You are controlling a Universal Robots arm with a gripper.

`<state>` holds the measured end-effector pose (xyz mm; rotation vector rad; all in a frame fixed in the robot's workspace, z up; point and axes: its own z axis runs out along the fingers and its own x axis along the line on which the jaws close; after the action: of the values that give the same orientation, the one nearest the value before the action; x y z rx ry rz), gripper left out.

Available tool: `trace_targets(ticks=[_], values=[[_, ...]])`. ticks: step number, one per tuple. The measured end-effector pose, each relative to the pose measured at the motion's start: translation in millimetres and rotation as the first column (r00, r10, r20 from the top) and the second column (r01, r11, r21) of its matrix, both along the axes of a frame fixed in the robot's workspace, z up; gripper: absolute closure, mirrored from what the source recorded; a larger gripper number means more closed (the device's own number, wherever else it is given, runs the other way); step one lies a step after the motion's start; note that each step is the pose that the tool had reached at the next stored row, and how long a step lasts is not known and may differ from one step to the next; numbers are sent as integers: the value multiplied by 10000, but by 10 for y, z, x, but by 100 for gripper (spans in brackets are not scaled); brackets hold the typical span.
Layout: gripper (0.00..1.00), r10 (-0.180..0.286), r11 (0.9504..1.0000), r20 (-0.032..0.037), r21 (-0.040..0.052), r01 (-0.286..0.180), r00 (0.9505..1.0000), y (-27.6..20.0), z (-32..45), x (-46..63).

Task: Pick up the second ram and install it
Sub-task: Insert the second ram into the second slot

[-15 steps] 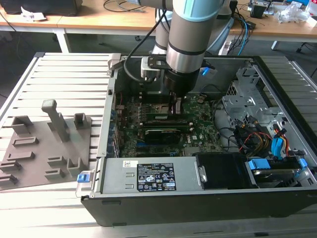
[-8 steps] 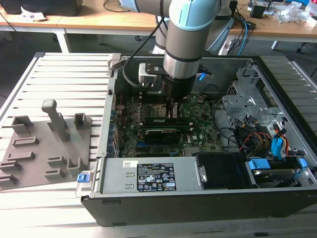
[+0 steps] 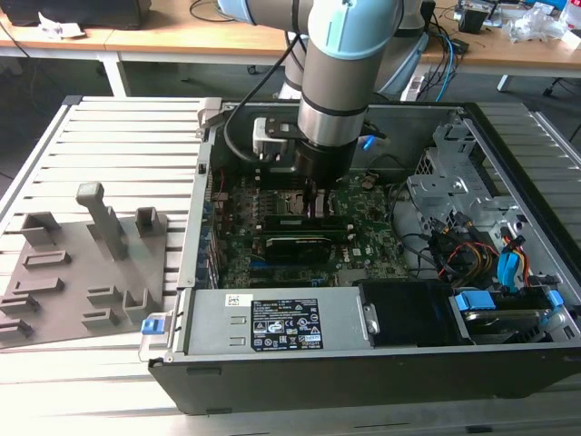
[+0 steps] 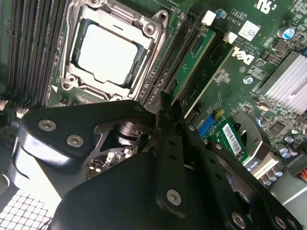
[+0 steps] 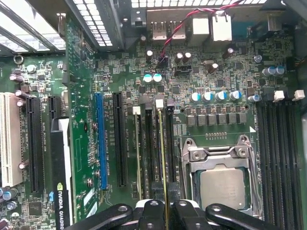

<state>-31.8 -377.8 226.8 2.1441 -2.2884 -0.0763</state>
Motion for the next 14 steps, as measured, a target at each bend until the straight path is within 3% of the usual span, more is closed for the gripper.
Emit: trace_targets(ticks=[3,14], values=[[86,0,10000,2,82,0,10000,5,-9,-2],[86,20,10000,2,85,-20,10000,0,-27,-2]])
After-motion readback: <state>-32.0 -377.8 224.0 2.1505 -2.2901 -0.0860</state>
